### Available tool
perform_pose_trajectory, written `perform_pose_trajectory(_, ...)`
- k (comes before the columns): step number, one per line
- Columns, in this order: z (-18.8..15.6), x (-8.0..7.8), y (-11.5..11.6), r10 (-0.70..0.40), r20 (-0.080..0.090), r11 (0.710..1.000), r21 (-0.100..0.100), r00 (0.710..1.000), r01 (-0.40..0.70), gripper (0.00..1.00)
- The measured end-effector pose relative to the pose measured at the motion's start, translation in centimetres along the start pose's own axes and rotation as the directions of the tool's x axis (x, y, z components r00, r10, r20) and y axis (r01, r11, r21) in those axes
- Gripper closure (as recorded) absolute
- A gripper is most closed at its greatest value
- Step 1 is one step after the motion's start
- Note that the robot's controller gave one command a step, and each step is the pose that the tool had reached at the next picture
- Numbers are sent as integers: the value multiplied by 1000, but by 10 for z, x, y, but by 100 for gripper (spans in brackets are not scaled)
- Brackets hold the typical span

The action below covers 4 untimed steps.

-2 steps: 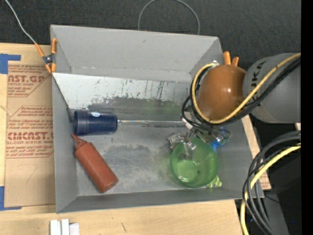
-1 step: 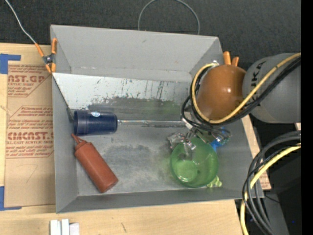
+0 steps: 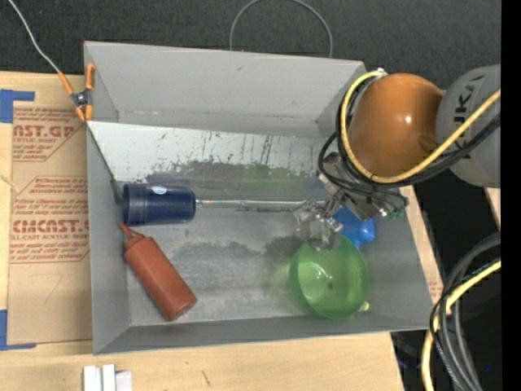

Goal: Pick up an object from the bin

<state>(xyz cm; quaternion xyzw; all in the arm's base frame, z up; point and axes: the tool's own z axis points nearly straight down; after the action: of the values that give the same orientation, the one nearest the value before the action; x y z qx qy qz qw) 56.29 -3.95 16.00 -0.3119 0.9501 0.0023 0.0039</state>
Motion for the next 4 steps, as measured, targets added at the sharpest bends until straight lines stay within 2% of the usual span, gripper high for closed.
perform_pose_trajectory(1, -43, -11, 13, -66, 8, 998, 5, 998, 65, 100)
perform_pose_trajectory(2, -138, -13, 26, -47, 1, 999, -1, 999, 47, 0)
perform_pose_trajectory(3, -174, -14, 31, -41, 5, 999, 1, 999, 41, 0)
perform_pose_trajectory(4, -177, 41, -23, -151, 4, 989, 2, 989, 151, 0)
